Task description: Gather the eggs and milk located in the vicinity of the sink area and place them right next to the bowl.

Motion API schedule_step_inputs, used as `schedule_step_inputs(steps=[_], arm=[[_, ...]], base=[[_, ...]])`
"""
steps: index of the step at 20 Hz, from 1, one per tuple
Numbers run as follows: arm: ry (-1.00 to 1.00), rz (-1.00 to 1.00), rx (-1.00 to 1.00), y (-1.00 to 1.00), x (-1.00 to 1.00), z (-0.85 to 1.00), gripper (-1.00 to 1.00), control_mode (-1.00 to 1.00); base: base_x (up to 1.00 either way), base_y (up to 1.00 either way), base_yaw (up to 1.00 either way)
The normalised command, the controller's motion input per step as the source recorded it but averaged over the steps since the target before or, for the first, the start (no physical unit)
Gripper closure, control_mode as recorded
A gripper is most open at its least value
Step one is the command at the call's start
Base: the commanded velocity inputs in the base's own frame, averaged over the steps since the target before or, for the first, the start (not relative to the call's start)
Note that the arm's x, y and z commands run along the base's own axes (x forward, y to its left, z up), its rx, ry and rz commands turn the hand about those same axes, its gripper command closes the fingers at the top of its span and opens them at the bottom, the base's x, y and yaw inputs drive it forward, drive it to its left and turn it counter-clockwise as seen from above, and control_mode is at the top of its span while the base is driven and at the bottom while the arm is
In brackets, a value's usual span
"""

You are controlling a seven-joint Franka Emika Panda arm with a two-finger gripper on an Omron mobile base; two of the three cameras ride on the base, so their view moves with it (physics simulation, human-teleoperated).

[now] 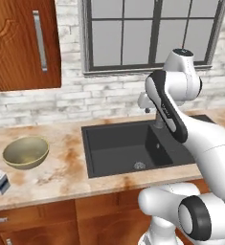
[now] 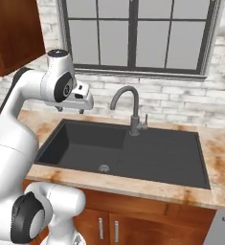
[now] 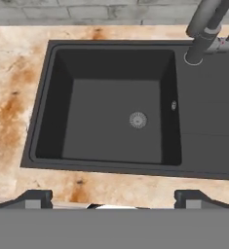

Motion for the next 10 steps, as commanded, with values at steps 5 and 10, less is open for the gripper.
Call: schedule_step_inputs(steps=[5,10], arm=[[0.0,0.0,0.0,0.0,0.0,0.0,-1.0,1.0],[0.0,0.0,0.0,0.0,0.0,0.0,-1.0,1.0]], base=[[-0.18,-0.57,0.0],[-0.15,-0.58,0.0]])
